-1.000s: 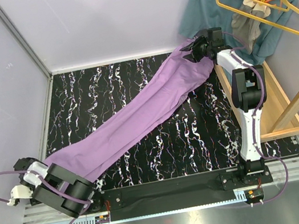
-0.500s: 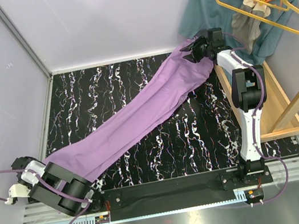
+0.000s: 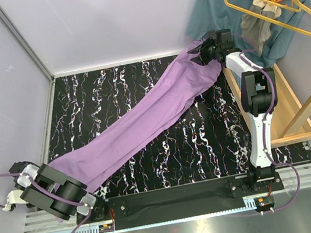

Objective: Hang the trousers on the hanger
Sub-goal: Fold the trousers at the center of the board.

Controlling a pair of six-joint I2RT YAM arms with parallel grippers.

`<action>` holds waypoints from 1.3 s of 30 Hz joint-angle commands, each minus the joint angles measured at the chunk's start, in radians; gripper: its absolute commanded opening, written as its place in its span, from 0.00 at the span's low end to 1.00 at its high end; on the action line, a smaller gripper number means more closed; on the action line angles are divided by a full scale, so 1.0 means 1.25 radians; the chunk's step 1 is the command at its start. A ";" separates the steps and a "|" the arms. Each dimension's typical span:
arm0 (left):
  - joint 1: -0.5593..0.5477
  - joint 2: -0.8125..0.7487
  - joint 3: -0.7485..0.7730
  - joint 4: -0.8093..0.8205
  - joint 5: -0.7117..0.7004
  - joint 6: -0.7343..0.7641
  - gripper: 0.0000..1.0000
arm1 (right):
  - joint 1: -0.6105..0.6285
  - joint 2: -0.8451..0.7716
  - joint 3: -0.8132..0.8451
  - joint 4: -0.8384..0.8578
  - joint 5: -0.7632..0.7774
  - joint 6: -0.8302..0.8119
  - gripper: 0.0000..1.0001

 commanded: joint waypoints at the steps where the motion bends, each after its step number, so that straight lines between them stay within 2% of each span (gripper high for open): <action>1: 0.006 0.010 -0.024 0.046 -0.018 -0.019 0.10 | -0.004 -0.025 -0.002 0.026 -0.016 0.003 0.49; 4: 0.007 -0.011 -0.034 0.055 -0.008 -0.018 0.06 | -0.005 -0.026 -0.002 0.025 -0.016 0.001 0.49; 6: 0.006 -0.013 -0.025 0.049 0.005 -0.006 0.00 | -0.005 -0.025 -0.002 0.025 -0.015 0.004 0.49; 11: -0.002 -0.042 0.008 -0.021 0.034 -0.011 0.00 | -0.005 -0.019 0.003 0.025 -0.016 0.006 0.49; 15: -0.013 -0.158 0.008 -0.096 0.033 -0.041 0.00 | -0.005 -0.004 0.022 0.011 -0.011 0.005 0.49; 19: -0.014 -0.215 0.006 -0.152 0.029 -0.061 0.00 | -0.005 0.018 0.051 0.003 -0.005 0.004 0.49; 23: -0.014 -0.237 0.082 -0.237 -0.030 -0.056 0.00 | -0.013 0.044 0.071 -0.006 -0.001 0.005 0.49; 26: -0.014 -0.240 0.134 -0.324 -0.081 -0.103 0.00 | -0.011 0.056 0.081 -0.010 0.001 0.014 0.49; 27: -0.013 -0.245 0.144 -0.349 -0.096 -0.151 0.00 | -0.033 0.065 0.094 -0.010 0.001 0.015 0.49; 29: -0.009 -0.256 0.146 -0.402 -0.132 -0.193 0.00 | -0.037 0.074 0.109 -0.016 0.002 0.019 0.49; 33: -0.002 -0.301 0.115 -0.416 -0.160 -0.208 0.00 | -0.043 0.082 0.116 0.004 -0.010 0.044 0.49; 39: -0.001 -0.291 0.109 -0.457 -0.197 -0.271 0.00 | -0.053 0.064 0.104 0.011 -0.016 0.054 0.49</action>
